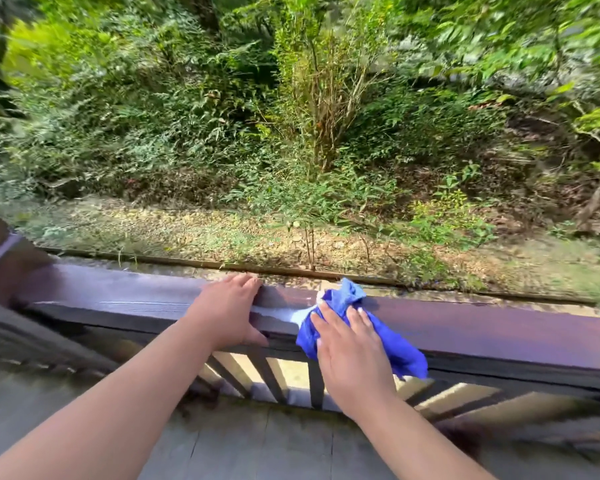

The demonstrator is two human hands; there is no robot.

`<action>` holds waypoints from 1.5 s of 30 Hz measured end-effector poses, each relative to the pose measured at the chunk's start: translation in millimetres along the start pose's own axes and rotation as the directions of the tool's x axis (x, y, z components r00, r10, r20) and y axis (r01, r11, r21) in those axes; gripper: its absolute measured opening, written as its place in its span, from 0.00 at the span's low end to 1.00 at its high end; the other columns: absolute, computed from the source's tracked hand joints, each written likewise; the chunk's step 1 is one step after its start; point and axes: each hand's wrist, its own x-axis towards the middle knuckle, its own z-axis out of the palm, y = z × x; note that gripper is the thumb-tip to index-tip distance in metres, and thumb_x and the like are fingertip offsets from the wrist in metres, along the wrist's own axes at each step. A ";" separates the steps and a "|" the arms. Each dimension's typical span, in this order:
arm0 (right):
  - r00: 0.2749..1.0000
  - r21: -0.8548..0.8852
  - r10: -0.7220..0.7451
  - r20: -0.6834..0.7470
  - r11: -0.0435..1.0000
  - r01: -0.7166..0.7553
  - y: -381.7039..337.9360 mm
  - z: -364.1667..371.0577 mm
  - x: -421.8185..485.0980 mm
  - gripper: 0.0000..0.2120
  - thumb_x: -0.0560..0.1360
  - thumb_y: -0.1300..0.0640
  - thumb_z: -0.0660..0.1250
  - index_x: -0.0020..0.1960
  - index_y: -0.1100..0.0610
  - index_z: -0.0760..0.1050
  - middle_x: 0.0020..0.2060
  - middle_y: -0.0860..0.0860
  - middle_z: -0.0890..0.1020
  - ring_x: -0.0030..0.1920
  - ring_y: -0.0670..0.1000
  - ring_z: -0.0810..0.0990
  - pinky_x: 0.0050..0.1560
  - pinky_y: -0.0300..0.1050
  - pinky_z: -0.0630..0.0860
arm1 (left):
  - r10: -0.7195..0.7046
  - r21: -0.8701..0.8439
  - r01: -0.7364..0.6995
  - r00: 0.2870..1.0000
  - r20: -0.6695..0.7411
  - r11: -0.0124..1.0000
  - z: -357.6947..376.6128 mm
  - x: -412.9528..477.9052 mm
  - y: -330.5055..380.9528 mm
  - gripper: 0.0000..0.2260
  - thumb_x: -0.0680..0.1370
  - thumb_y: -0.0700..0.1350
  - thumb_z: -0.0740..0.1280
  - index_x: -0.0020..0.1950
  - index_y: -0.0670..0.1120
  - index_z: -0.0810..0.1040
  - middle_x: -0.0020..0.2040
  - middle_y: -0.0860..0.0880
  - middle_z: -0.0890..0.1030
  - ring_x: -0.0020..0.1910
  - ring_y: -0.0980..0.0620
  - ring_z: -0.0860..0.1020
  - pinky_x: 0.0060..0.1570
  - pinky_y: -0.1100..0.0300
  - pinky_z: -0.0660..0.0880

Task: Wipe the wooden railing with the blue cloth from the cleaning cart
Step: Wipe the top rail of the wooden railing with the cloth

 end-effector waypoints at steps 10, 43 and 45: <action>1.000 0.043 0.028 0.009 0.999 -0.028 -80.2 33.0 39.3 0.20 0.81 0.53 0.57 0.71 0.49 0.73 0.73 0.44 0.72 0.69 0.61 0.71 0.75 0.57 0.59 | 0.125 0.011 -0.124 0.990 -0.062 0.992 8.8 1.4 -67.0 0.49 0.56 0.76 0.63 0.72 0.53 0.72 0.64 0.52 0.77 0.63 0.47 0.75 0.59 0.51 0.74; 0.998 0.163 0.039 -0.040 0.986 -0.032 -91.8 38.7 49.1 0.17 0.80 0.52 0.59 0.66 0.47 0.77 0.70 0.42 0.75 0.66 0.53 0.76 0.76 0.50 0.58 | 0.138 -0.093 -0.139 0.990 -0.014 0.986 4.5 -5.0 -75.7 0.42 0.63 0.66 0.69 0.75 0.50 0.69 0.67 0.50 0.76 0.65 0.46 0.73 0.63 0.52 0.73; 0.993 0.194 0.096 -0.074 0.978 -0.080 -98.6 41.2 51.3 0.16 0.80 0.55 0.59 0.64 0.49 0.79 0.69 0.43 0.76 0.66 0.52 0.76 0.77 0.50 0.58 | 0.154 -0.102 -0.155 0.988 -0.014 0.983 5.0 -4.9 -76.4 0.43 0.63 0.66 0.69 0.75 0.49 0.69 0.67 0.50 0.76 0.65 0.46 0.73 0.63 0.53 0.72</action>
